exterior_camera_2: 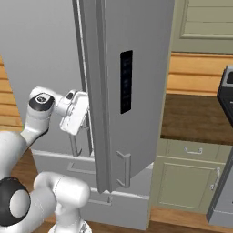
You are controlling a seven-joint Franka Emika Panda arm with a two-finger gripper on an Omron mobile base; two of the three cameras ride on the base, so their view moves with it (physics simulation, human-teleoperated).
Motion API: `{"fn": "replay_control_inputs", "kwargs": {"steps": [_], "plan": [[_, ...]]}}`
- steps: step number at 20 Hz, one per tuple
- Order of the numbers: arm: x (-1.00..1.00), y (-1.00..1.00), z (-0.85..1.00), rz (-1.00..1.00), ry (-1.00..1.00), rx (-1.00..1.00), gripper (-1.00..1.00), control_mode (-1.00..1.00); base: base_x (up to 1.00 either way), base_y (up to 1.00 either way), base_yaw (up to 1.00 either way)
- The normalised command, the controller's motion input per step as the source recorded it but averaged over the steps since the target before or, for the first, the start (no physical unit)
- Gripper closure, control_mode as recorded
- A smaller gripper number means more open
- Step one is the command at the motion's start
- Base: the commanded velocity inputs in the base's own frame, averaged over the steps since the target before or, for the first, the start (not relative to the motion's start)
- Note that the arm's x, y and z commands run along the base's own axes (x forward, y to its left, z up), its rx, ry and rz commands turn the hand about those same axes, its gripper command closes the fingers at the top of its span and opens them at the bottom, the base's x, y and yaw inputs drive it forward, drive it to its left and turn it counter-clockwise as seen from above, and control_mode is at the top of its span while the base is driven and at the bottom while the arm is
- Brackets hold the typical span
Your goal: Take the strawberry from the fridge and place it on top of the pancake, located on the dining counter.
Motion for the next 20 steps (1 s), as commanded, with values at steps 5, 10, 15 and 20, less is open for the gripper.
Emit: {"fn": "replay_control_inputs", "kwargs": {"steps": [5,10,15,20], "plan": [[-0.51,-0.78,0.01,-0.29,0.03,-0.11,-1.00,-1.00,0.00,0.00,0.00],[-0.93,-0.88,0.00,-0.25,-0.05,-0.04,-1.00,-1.00,0.00,0.00,0.00],[-0.18,-0.95,0.00,-0.03,-0.03,0.04,-1.00,-1.00,0.00,0.00,0.00],[0.00,-0.68,0.00,0.16,-0.08,0.09,-1.00,-1.00,0.00,0.00,0.00]]}}
